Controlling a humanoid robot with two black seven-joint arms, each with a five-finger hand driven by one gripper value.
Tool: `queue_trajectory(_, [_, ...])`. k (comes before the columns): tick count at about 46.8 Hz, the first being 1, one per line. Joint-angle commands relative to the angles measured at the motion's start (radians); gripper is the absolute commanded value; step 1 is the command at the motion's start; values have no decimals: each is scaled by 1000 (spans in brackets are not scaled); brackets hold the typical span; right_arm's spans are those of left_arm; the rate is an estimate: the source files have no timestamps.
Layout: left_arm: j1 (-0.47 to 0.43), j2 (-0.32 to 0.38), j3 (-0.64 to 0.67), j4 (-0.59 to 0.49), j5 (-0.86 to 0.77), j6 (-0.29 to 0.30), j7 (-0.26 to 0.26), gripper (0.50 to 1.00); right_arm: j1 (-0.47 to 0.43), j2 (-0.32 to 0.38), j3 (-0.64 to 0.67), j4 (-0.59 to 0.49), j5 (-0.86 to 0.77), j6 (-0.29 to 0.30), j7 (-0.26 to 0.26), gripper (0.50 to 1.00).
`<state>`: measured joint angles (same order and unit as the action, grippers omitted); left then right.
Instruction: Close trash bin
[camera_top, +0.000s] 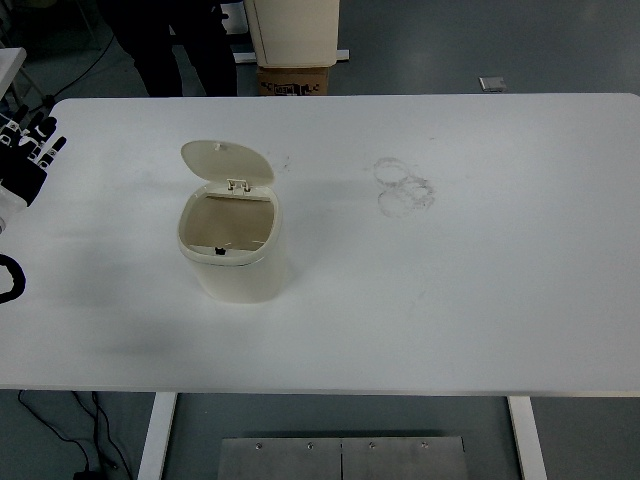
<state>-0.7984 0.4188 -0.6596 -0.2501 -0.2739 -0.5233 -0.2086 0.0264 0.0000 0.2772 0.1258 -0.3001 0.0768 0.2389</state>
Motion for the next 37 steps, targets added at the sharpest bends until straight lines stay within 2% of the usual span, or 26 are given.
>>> queue_trajectory(1, [-1, 0, 2, 0, 1, 2, 0, 1000, 0, 0, -1, 0, -1, 0, 0, 991])
queue_trajectory(28, [-62, 3, 5, -1, 55, 8, 1, 1000, 0, 0, 0, 0, 1, 0, -1, 991])
queue_trajectory(37, [-88, 49, 17, -37, 56, 9, 5, 1000, 0, 0, 0, 0, -1, 0, 0, 991])
